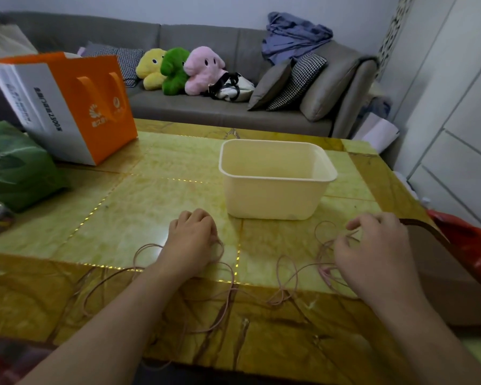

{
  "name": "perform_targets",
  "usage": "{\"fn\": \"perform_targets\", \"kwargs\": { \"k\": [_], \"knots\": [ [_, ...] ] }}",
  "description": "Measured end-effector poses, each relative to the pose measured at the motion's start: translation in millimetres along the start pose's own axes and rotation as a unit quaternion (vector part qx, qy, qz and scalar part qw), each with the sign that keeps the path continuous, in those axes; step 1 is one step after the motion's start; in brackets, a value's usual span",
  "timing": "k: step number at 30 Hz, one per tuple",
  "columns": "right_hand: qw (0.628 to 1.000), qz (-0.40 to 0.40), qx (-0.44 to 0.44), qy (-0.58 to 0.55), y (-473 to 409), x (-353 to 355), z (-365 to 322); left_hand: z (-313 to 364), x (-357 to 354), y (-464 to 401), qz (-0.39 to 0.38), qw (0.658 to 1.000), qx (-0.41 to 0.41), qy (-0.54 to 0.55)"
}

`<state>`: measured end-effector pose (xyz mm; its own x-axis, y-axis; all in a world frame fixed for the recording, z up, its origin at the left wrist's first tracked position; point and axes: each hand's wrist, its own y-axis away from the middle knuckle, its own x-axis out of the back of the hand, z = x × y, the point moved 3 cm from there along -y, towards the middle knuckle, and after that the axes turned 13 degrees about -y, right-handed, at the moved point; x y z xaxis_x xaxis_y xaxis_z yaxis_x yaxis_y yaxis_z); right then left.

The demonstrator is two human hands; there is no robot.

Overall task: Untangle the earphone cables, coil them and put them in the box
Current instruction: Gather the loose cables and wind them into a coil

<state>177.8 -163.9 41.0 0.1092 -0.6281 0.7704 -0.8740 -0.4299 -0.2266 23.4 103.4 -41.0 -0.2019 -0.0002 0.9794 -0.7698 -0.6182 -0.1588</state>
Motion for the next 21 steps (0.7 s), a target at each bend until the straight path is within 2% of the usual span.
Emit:
{"fn": "perform_targets", "kwargs": {
  "k": [2,6,9,12,15,18,21],
  "knots": [
    [0.998,0.014,0.046,-0.047,4.1,-2.1,-5.6,3.3,8.6,0.3,0.004,1.000,0.017,0.016],
    [0.977,0.018,0.151,-0.151,16.8,-7.5,-23.3,17.5,47.2,4.4,0.049,0.990,0.021,0.132],
    [0.956,-0.078,0.143,-0.244,30.1,-21.2,-36.4,39.8,83.1,20.5,0.098,0.960,-0.028,0.261],
    [0.895,-0.213,0.077,-0.385,41.2,-40.1,-52.9,68.0,111.1,40.1,0.095,0.917,-0.113,0.370],
    [0.823,-0.250,0.067,-0.507,39.8,-42.8,-60.0,76.0,119.9,45.8,0.066,0.877,-0.122,0.460],
    [0.763,-0.243,-0.008,-0.599,32.9,-29.1,-53.4,66.3,116.5,41.7,0.013,0.877,-0.064,0.476],
    [0.745,-0.193,-0.031,-0.638,21.7,-15.7,-43.8,63.3,111.0,42.5,-0.119,0.861,-0.032,0.493]
  ]
}}
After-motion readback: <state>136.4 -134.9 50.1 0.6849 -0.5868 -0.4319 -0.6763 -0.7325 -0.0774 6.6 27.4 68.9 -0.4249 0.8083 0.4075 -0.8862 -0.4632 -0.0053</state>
